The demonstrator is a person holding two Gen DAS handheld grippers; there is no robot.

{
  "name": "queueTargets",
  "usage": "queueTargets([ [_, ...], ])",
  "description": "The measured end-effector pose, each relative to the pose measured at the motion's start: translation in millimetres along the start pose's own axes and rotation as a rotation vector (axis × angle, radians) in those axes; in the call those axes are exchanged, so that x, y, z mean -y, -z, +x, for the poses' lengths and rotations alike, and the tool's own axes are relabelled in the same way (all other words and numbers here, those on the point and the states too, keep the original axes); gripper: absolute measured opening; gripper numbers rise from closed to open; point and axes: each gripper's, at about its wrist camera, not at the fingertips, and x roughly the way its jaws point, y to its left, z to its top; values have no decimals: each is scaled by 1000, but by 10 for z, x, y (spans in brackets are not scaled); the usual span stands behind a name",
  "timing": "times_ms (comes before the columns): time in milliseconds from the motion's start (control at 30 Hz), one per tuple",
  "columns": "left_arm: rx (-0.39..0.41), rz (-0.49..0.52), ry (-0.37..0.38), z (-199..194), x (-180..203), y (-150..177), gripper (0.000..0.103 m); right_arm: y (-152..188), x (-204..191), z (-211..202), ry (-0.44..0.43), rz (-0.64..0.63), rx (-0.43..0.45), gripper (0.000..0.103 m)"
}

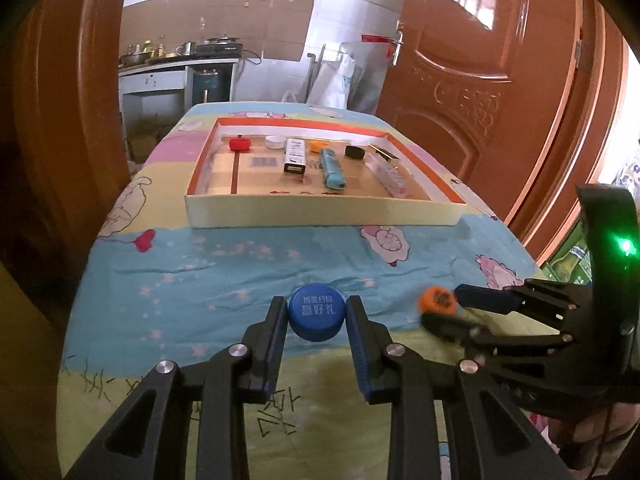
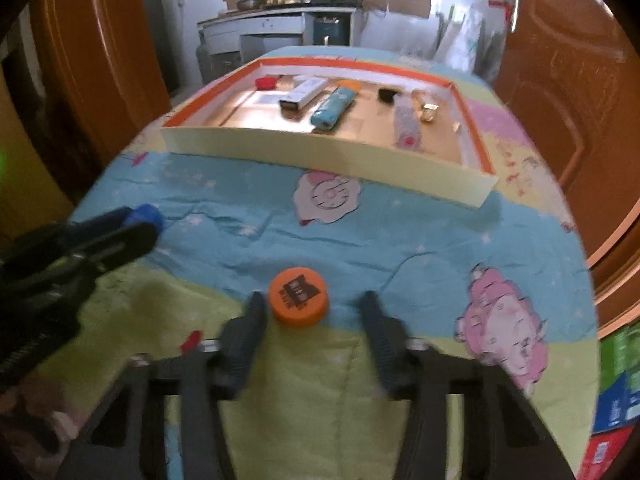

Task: Organize rigid objects
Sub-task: 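Grasp the orange cap with the right tool while the left tool grasps the blue cap, then carry the orange cap and blue cap into the cardboard tray with both tools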

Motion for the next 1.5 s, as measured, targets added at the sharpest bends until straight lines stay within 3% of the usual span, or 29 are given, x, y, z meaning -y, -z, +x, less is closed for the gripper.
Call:
queueTargets([
  [567,15,-30,-5,7,-83,-198,31,-154,88,-159,-25,34,50,31],
  [900,34,-31,-13,31,-81,-425,31,-367,179,-465,-22,46,157,30],
  [1500,45,-68,-51,245,-178,-846,31,-717,231,-338,-54,33,173,30],
])
